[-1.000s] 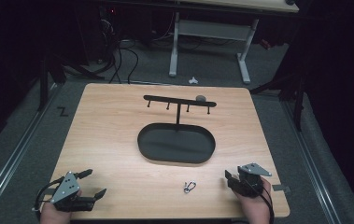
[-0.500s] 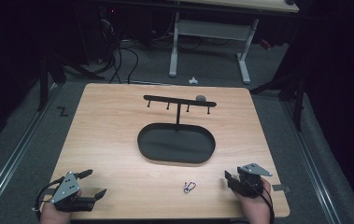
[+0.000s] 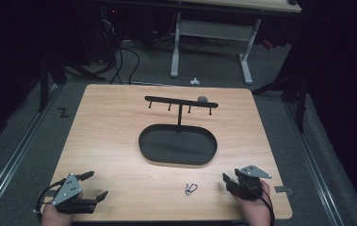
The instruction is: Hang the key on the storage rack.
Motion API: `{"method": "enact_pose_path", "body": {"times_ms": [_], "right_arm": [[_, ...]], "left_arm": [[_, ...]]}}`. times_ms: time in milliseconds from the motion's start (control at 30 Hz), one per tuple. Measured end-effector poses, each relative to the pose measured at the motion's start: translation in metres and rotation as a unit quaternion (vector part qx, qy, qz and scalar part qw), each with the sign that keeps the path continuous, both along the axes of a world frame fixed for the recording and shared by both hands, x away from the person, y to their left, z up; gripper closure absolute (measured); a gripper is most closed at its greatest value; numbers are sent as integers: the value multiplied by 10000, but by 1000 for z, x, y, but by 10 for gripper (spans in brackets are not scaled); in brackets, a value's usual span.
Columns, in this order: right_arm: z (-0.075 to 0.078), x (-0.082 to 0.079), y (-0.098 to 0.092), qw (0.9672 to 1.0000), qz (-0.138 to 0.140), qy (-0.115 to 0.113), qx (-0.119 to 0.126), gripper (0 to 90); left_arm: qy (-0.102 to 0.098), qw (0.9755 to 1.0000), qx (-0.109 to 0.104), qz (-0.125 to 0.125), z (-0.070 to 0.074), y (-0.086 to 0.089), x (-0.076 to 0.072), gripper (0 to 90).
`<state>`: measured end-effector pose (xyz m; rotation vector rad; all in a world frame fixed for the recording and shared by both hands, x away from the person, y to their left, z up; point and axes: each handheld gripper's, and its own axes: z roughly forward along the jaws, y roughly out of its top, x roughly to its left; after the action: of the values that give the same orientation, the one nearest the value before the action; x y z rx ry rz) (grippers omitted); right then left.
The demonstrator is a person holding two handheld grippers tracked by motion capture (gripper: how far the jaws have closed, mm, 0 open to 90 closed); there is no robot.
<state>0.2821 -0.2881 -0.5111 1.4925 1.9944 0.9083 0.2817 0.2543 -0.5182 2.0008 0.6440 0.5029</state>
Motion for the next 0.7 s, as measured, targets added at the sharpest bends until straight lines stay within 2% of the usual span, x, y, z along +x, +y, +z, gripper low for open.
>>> {"method": "enact_pose_path", "body": {"times_ms": [200, 567, 700], "right_arm": [[-1, 0, 9, 9998, 187, 119, -3, 450], [-2, 0, 20, 9991, 390, 169, -55, 442], [-1, -1, 22, 9985, 504, 222, 35, 452]], "left_arm": [[5, 10000, 12, -29, 0, -1, 0, 153], [13, 10000, 30, -50, -1, -2, 0, 153], [15, 10000, 36, -54, -1, -2, 0, 153]]}}
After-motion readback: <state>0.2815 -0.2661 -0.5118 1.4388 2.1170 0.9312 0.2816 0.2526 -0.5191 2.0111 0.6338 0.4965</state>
